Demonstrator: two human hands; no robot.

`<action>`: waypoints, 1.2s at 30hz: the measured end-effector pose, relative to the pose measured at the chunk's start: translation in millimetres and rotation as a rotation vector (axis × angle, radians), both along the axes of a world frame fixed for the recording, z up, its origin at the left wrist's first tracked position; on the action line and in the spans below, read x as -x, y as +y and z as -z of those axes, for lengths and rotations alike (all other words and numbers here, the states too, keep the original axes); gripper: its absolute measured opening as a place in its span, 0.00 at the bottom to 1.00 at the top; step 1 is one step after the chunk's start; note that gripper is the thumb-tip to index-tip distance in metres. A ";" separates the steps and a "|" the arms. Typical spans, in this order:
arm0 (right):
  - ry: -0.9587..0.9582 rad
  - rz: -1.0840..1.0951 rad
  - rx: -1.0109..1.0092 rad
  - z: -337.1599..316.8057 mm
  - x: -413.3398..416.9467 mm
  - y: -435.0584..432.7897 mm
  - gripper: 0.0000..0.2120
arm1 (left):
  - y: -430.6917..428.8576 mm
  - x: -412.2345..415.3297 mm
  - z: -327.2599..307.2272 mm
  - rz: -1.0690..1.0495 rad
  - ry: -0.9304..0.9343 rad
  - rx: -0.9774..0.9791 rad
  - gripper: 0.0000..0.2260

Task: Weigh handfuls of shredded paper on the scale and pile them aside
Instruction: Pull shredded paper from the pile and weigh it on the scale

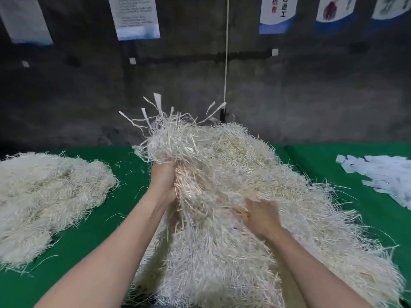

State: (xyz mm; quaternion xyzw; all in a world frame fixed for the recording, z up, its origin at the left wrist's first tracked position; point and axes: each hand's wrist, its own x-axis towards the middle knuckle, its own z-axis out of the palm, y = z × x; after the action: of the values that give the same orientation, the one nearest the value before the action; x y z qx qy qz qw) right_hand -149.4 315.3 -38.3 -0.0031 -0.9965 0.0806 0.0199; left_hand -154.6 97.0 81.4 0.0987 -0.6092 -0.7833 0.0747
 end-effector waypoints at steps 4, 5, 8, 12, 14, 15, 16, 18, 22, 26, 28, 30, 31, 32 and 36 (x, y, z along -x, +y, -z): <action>-0.074 0.070 0.339 -1.7 -13.2 34.4 0.27 | -4.8 2.5 -5.1 -0.084 0.004 0.132 0.06; -0.058 0.053 0.487 -16.3 -15.7 33.6 0.27 | -5.0 2.5 -7.0 -0.092 -0.009 0.134 0.10; 0.155 -0.090 0.518 -66.4 -22.2 16.5 0.36 | -5.4 4.7 -7.1 -0.047 -0.015 0.101 0.15; 0.093 -0.299 0.545 -93.5 -27.9 -58.5 0.65 | 8.1 -7.1 -21.4 0.130 0.000 -0.083 0.06; 0.055 -0.253 0.615 -78.6 -21.3 -98.8 0.59 | 12.9 -11.1 -30.8 0.250 0.006 -0.186 0.06; 0.088 -0.207 0.676 -67.1 -15.8 -108.8 0.50 | 11.5 -10.7 -33.7 0.267 0.005 -0.192 0.06; 0.147 -0.176 0.679 -55.1 -9.3 -109.6 0.40 | 8.2 -10.1 -36.1 0.245 -0.003 -0.169 0.05; 0.224 -0.103 0.556 -34.2 0.4 -92.7 0.26 | -3.7 -9.0 -33.9 0.135 -0.035 -0.070 0.11; 0.237 0.049 0.214 -0.1 11.8 -23.6 0.24 | -19.6 -14.4 -10.8 0.039 -0.098 0.030 0.07; 0.208 0.139 0.089 19.7 7.9 20.2 0.27 | -16.2 -11.4 10.7 -0.004 -0.118 0.046 0.13; 0.208 0.172 0.056 21.3 4.3 34.7 0.28 | -17.9 -8.0 14.3 -0.052 -0.121 0.036 0.17; 0.195 0.195 0.006 21.3 -0.7 44.3 0.29 | -22.8 -7.6 15.8 -0.097 -0.115 0.026 0.20; 0.195 0.199 -0.009 19.5 -2.9 46.4 0.29 | -25.3 -7.5 15.3 -0.105 -0.109 0.026 0.20; 0.193 0.194 -0.013 15.4 -5.8 46.3 0.30 | -27.1 -8.0 14.6 -0.104 -0.111 0.036 0.18; 0.059 0.051 0.099 -37.8 -21.3 26.3 0.41 | -29.9 -12.6 8.0 -0.059 -0.160 0.071 0.15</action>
State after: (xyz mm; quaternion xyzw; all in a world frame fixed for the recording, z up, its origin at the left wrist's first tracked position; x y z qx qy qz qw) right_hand -128.1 341.5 -0.5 -0.0273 -0.9899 0.1293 0.0509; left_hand -142.0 67.1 73.5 0.1762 -0.6374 -0.7483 0.0526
